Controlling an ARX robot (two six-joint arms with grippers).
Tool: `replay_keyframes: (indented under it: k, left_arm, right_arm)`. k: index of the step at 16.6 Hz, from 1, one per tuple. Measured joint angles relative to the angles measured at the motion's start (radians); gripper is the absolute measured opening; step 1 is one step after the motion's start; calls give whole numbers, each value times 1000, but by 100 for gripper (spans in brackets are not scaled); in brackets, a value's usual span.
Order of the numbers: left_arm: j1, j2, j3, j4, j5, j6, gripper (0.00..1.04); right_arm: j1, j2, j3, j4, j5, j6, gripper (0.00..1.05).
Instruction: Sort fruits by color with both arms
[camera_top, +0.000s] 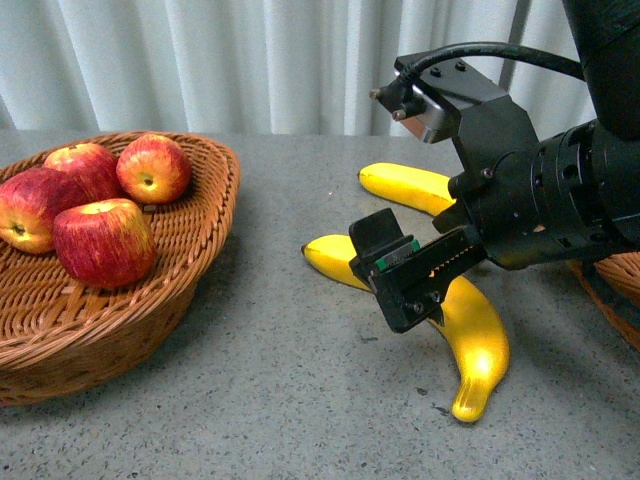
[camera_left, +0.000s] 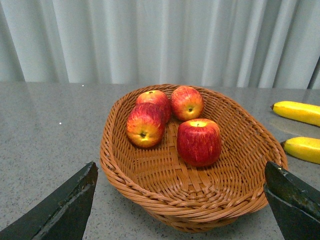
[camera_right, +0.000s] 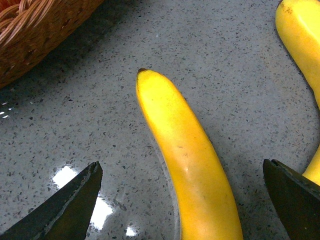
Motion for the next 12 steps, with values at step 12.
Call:
replay_keyframes:
  k: [12]
  left_arm:
    - [0,0,0,0,0,0,98]
  right_arm:
    - [24,93,-47,34,30,-89,67]
